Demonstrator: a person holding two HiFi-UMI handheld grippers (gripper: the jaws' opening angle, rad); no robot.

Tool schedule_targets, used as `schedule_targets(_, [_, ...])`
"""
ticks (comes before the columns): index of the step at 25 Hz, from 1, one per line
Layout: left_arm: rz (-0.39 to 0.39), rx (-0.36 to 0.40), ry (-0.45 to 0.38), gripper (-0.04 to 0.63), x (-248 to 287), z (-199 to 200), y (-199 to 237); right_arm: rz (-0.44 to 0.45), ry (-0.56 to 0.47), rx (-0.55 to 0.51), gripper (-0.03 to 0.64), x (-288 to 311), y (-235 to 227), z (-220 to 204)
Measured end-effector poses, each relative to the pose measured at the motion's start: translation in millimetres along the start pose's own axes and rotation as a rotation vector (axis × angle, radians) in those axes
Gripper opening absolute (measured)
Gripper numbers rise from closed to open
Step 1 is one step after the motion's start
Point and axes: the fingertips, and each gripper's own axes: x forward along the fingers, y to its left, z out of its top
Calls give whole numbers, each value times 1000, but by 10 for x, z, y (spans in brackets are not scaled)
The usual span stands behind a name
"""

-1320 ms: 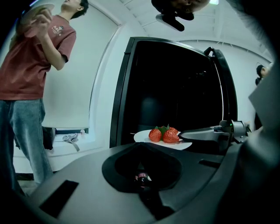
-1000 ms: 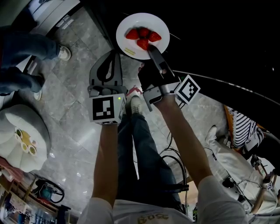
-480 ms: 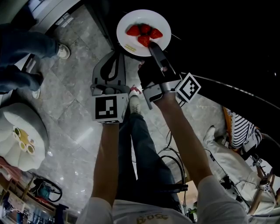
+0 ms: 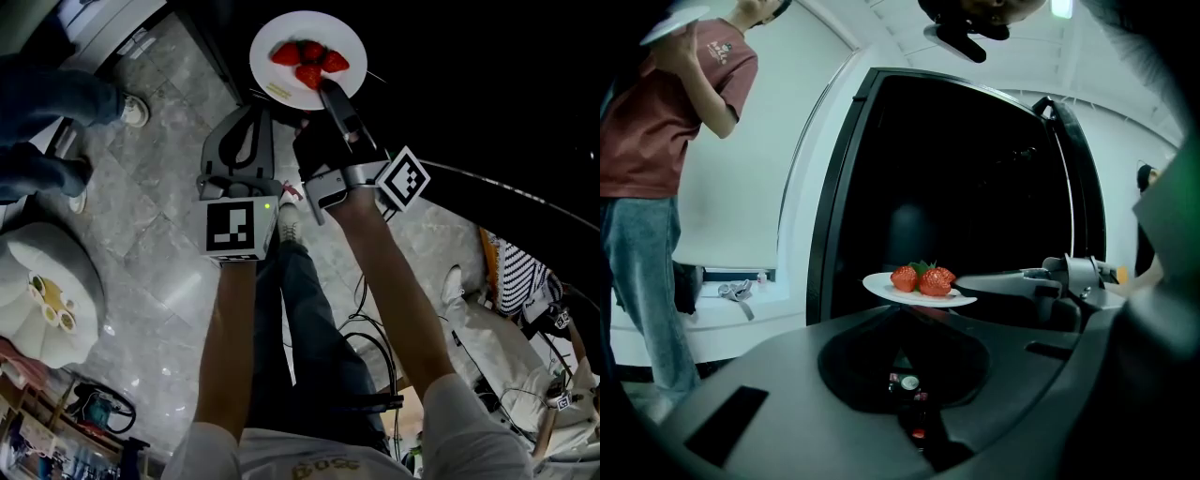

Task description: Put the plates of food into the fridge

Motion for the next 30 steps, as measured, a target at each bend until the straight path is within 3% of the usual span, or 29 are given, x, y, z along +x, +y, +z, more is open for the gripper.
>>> schedule_targets(30, [-63, 15, -17, 6, 110, 20, -216, -2, -56, 66, 72, -14, -88, 91])
